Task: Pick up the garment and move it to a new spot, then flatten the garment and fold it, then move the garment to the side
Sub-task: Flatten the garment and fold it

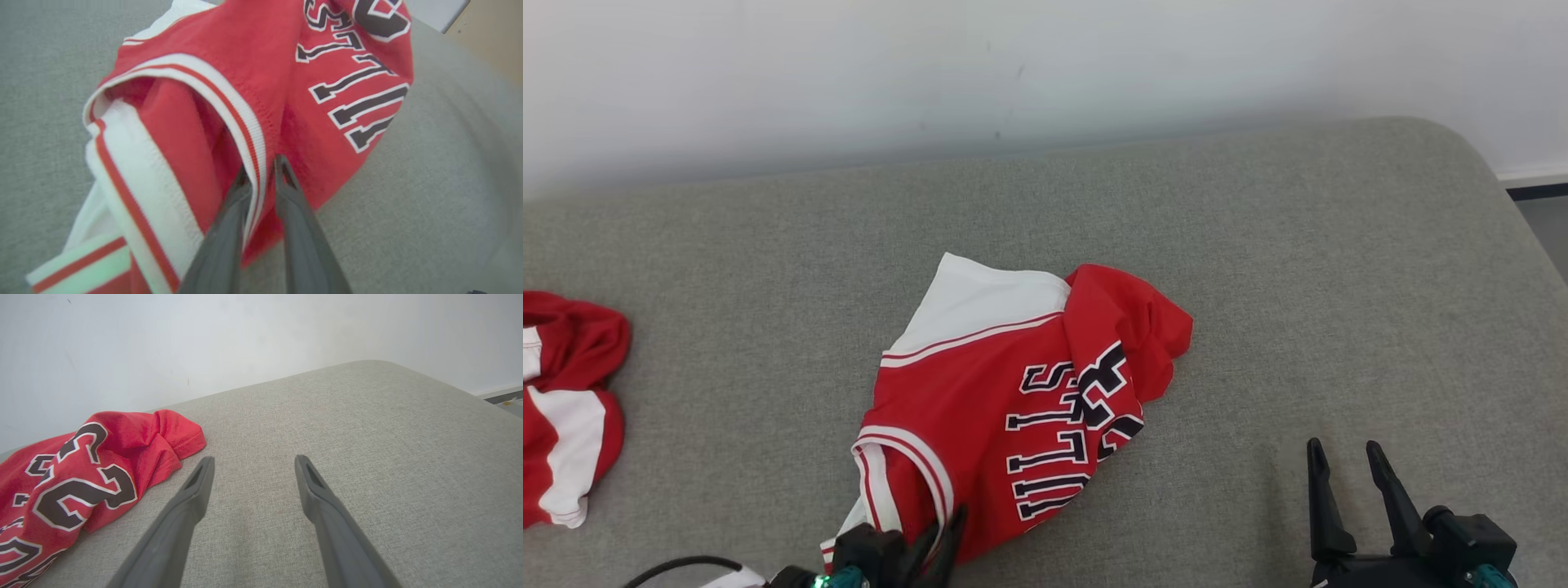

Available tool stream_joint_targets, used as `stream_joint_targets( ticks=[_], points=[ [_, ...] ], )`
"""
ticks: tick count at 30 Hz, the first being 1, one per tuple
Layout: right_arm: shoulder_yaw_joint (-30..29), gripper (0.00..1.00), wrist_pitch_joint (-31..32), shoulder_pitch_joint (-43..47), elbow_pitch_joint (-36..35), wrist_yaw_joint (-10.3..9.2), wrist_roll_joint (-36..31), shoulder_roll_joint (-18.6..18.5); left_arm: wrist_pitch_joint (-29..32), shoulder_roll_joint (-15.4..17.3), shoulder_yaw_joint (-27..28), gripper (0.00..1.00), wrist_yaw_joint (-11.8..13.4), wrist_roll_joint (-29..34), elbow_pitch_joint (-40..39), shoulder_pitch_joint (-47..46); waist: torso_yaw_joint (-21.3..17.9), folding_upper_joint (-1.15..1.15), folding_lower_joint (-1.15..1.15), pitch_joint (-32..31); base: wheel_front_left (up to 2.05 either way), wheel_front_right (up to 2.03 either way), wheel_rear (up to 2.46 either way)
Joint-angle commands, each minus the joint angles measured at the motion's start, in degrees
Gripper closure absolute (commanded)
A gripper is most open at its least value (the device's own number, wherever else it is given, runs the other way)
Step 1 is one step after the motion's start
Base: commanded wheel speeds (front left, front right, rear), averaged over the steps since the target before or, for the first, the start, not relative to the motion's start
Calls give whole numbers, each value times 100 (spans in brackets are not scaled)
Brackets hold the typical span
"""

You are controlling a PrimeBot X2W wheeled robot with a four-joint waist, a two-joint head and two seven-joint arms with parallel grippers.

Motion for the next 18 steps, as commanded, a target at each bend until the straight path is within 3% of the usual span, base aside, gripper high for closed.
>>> stream_joint_targets(
  ticks=[1, 8, 13, 18],
  points=[
    [-27, 0, -8, 45, -12, -13, -5, -10, -57, 6, 63, 100, -28, 6, -114, -41, 24, 0, -1, -49, 0, 0, 0],
    [-61, 0, -7, 137, -2, -13, 77, -10, 210, 342, 142, 100, -24, -117, -1636, 4, 227, 0, -1, -140, 0, 0, 0],
    [-9, 0, -8, 143, 27, -13, 154, -8, 669, 760, 327, 100, 250, -171, -3152, -167, 397, 0, -1, -193, 0, 0, 0],
    [22, 0, -7, 133, 56, -13, 178, -8, 1093, 887, 572, 100, 428, -457, -4167, -350, 464, 0, -1, -245, 0, 0, 0]
  ],
)
